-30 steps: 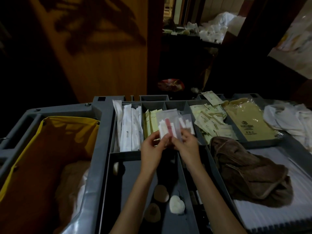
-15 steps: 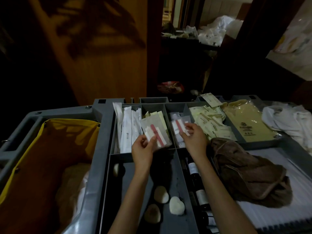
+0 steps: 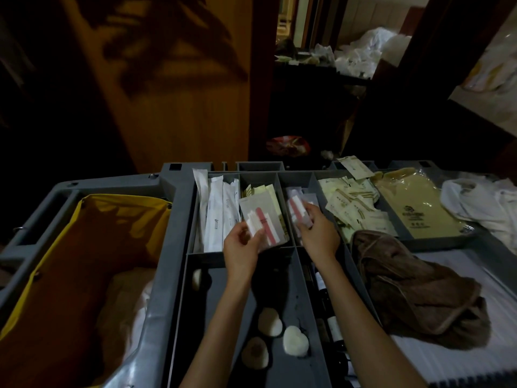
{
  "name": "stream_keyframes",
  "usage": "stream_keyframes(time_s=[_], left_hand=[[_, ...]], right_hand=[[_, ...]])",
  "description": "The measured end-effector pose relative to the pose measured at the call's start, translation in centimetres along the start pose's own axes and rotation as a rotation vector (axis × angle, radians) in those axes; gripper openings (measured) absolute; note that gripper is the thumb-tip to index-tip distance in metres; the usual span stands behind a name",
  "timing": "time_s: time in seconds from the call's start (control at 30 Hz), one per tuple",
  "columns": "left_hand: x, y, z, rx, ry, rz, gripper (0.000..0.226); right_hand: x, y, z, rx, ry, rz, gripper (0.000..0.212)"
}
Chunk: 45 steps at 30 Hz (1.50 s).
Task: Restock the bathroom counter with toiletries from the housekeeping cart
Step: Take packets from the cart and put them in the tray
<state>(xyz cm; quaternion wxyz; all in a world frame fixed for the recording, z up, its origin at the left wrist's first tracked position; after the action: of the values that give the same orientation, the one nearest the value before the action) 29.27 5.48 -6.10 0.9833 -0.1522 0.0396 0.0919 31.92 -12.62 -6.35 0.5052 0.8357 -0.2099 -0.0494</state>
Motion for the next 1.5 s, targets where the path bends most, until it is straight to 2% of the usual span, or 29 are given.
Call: stream_keyframes(time_s=[0.17, 0.23, 0.5, 0.63, 0.8, 0.97, 1.1, 1.23, 1.33, 1.43, 1.5], left_hand=[[0.0, 0.0, 0.0, 0.022, -0.017, -0.009, 0.019], [-0.1, 0.0, 0.1, 0.015, -0.02, -0.009, 0.019], [-0.5, -0.3, 0.2, -0.019, -0.009, -0.013, 0.022], [-1.4, -1.2, 0.4, -0.023, 0.02, -0.09, 0.015], [-2.8, -2.8, 0.1, -0.038, 0.101, -0.243, 0.02], [-3.5, -3.8, -0.3, -0.092, 0.139, -0.287, 0.018], [-3.5, -3.9, -0.8, -0.049, 0.146, -0.284, 0.034], [-3.2, -3.7, -0.9, -0.052, 0.149, -0.245, 0.035], [-2.6, -3.2, -1.1, -0.07, 0.168, -0.193, 0.035], [-2.3, -3.0, -1.1, -0.099, 0.175, -0.161, 0.03], [-2.4, -3.0, -1.2, -0.115, 0.186, -0.168, 0.027]], right_hand=[[-0.9, 1.5, 0.3, 0.407, 0.083, 0.105, 0.033], [-1.3, 2.8, 0.4, 0.5, 0.099, 0.148, 0.031], [-2.3, 7.8, 0.1, 0.914, 0.065, 0.172, 0.038], [-2.3, 7.6, 0.6, 0.898, 0.01, 0.126, 0.047], [-2.6, 6.7, 0.5, 0.881, -0.017, 0.07, 0.047], [-2.9, 6.0, 0.4, 0.845, -0.017, 0.048, 0.045], [-3.3, 5.9, 0.3, 0.884, -0.026, 0.034, 0.044], [-3.6, 5.5, 0.4, 0.885, -0.038, 0.009, 0.041], [-4.0, 4.9, 0.8, 0.891, -0.076, -0.104, 0.039], [-5.1, 4.1, 1.2, 0.86, -0.083, -0.257, 0.027], [-6.0, 3.5, 1.6, 0.829, -0.114, -0.289, 0.025]])
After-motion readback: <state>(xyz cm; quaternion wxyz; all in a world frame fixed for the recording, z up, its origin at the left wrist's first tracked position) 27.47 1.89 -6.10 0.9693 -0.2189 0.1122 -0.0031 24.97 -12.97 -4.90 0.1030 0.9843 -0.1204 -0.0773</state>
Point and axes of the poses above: each hand's wrist, its own x-axis towards the middle knuckle, its own y-axis out of the back of the hand, z = x × y, the point moved 4 cm from there along x, towards the middle knuckle, and after that the axes turned 12 degrees about -x, right-handed, at the moved point
